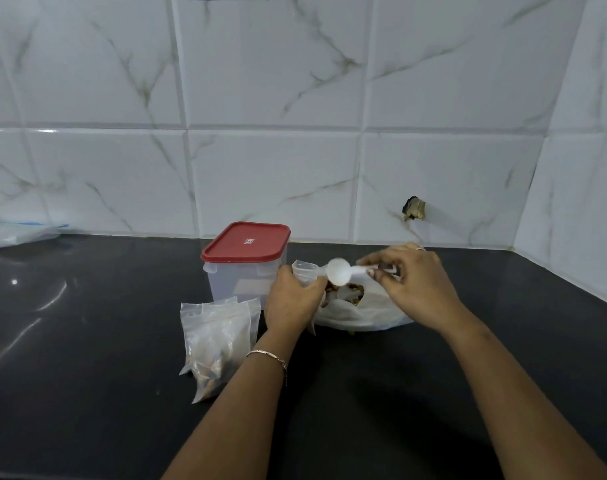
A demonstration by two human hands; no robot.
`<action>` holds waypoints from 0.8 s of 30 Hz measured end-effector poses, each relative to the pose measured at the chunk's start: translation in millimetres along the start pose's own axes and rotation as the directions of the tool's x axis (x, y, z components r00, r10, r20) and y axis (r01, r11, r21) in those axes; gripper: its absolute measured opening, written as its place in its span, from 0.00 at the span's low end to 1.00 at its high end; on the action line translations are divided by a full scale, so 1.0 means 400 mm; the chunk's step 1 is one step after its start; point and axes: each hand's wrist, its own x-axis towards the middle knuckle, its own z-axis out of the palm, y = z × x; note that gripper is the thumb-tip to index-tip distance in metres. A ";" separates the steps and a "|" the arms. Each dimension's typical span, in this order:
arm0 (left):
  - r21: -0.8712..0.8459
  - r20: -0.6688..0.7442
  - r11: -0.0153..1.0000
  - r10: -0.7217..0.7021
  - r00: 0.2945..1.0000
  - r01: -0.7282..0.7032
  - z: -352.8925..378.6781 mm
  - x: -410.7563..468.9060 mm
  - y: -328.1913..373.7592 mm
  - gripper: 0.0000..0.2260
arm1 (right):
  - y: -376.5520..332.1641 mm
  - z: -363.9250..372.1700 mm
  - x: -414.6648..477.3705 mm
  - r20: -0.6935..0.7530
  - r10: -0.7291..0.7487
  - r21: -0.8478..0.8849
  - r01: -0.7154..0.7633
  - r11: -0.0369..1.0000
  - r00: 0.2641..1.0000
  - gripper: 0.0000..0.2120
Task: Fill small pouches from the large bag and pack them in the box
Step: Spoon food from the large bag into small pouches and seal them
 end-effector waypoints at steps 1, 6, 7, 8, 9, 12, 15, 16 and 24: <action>0.016 0.002 1.000 0.007 1.000 -0.007 0.001 0.000 -0.001 0.19 | 0.007 -0.004 -0.001 0.064 -0.008 -0.068 0.012 0.998 0.998 0.09; 0.096 0.022 0.993 0.073 0.997 -0.074 0.012 0.005 -0.008 0.26 | 0.012 0.015 -0.005 0.248 0.004 -0.323 0.079 0.943 0.969 0.10; 0.105 0.023 0.990 0.087 0.996 -0.089 0.013 0.005 -0.009 0.26 | 0.007 0.025 -0.005 0.245 -0.001 -0.335 0.086 0.938 0.970 0.11; 0.113 0.024 0.989 0.096 0.995 -0.098 0.014 0.004 -0.009 0.26 | 0.004 0.037 -0.005 0.236 -0.013 -0.344 0.096 0.934 0.972 0.11; 0.120 0.025 0.987 0.105 0.994 -0.107 0.015 0.003 -0.010 0.27 | -0.002 0.048 -0.005 0.232 -0.028 -0.355 0.112 0.928 0.972 0.12; 0.129 0.029 0.982 0.138 0.990 -0.141 0.016 0.005 -0.011 0.33 | -0.038 0.084 0.000 0.278 -0.004 -0.403 0.120 0.907 0.961 0.13; 0.108 0.027 0.980 0.162 0.986 -0.164 0.018 0.007 -0.016 0.36 | -0.067 0.110 0.016 0.259 0.015 -0.478 0.114 0.871 0.966 0.08; 0.101 0.023 0.981 0.165 0.986 -0.166 0.019 0.008 -0.018 0.35 | -0.071 0.115 0.018 0.256 0.026 -0.490 0.106 0.865 0.966 0.07; 0.039 0.087 0.995 0.086 0.993 -0.089 0.026 0.034 -0.035 0.35 | -0.031 0.145 0.053 0.446 0.257 -0.437 -0.042 0.899 0.857 0.07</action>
